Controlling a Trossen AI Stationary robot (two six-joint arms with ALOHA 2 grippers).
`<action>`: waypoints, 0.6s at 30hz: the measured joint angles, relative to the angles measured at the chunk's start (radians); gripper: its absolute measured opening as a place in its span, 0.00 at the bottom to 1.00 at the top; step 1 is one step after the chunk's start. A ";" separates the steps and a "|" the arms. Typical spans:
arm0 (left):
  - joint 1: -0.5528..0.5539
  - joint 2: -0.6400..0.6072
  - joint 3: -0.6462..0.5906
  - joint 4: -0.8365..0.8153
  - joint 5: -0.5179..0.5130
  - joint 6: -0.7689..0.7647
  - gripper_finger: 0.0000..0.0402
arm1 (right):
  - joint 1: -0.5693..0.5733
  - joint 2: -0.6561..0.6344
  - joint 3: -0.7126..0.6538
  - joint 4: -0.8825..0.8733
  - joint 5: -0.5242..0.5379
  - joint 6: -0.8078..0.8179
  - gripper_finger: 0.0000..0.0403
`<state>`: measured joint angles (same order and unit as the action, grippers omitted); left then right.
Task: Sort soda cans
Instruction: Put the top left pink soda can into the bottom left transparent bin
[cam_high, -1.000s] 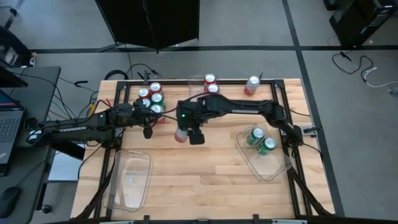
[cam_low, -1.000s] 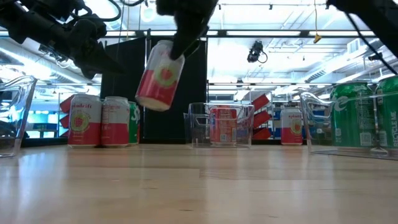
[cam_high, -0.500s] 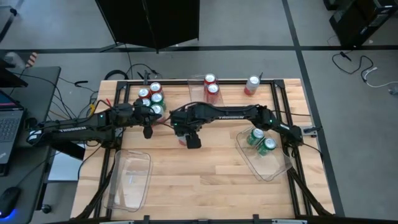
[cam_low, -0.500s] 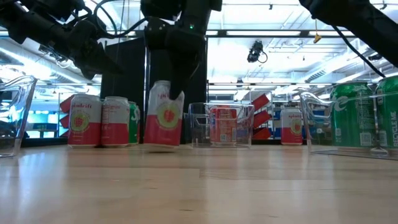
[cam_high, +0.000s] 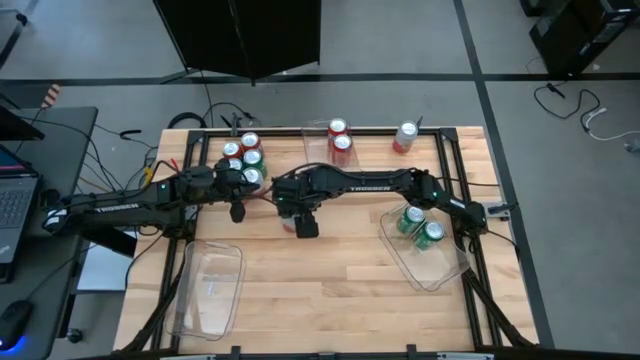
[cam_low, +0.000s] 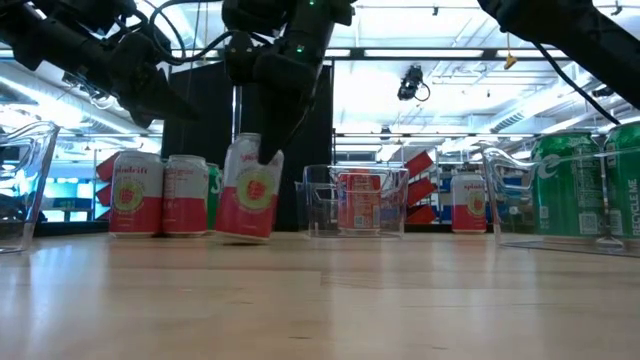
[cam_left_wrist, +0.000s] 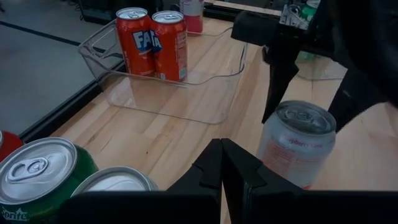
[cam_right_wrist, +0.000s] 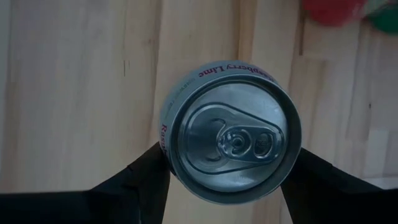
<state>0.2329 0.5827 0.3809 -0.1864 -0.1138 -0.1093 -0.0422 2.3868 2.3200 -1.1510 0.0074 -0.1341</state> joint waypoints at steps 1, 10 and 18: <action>0.000 0.000 0.000 0.000 0.001 0.000 0.02 | 0.000 0.001 0.000 0.011 0.000 0.000 0.59; 0.000 0.000 0.000 -0.008 0.002 0.000 0.02 | 0.000 0.001 0.000 0.028 0.000 -0.016 0.89; 0.000 0.000 0.000 -0.004 0.003 0.000 0.02 | 0.006 0.001 0.016 0.024 0.000 -0.026 0.93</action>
<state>0.2329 0.5827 0.3809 -0.1904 -0.1108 -0.1097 -0.0364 2.3878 2.3364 -1.1274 0.0078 -0.1604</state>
